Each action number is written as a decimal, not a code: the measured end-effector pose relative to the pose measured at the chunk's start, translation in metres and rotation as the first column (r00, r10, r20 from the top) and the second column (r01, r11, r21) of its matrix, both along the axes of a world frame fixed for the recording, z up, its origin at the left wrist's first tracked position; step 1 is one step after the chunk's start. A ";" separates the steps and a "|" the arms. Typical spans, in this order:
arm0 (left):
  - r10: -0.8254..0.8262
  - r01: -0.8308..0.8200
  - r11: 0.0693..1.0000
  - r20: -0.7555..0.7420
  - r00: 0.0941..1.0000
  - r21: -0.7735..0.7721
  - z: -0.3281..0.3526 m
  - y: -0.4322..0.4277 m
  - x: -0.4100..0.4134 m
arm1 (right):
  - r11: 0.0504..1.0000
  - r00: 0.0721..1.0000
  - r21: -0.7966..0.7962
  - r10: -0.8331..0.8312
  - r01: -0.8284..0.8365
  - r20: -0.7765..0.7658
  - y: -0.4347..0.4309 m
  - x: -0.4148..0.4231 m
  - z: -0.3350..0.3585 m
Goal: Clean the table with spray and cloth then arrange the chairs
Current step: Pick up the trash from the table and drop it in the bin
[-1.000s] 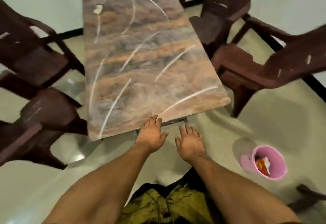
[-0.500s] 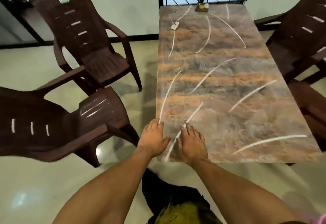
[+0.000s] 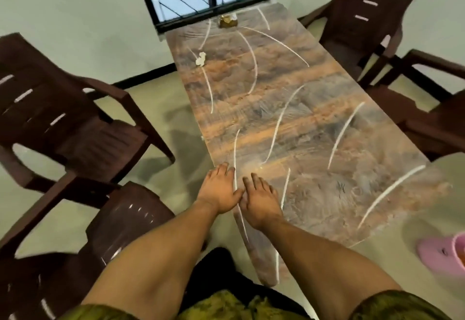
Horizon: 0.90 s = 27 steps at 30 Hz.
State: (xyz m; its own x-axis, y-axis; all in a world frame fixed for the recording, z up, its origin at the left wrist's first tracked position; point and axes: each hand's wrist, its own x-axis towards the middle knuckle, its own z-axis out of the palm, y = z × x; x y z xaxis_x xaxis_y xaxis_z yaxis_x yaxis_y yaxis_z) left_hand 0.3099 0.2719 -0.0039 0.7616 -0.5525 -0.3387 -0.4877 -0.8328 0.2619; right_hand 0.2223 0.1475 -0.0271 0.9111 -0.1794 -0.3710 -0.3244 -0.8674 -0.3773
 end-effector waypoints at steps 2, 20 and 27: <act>-0.069 0.069 0.997 0.000 0.998 0.020 0.002 -0.006 0.020 | 0.997 0.997 0.002 -0.072 0.072 0.003 -0.004 0.011 0.000; -0.419 0.419 0.908 -0.022 0.908 -0.009 -0.037 -0.085 0.382 | 0.926 0.928 -0.079 -0.371 0.369 -0.022 -0.052 0.335 -0.021; -0.373 0.374 0.927 0.023 0.927 -0.015 -0.024 -0.075 0.533 | 0.907 0.914 -0.126 -0.405 0.401 -0.004 -0.049 0.485 0.002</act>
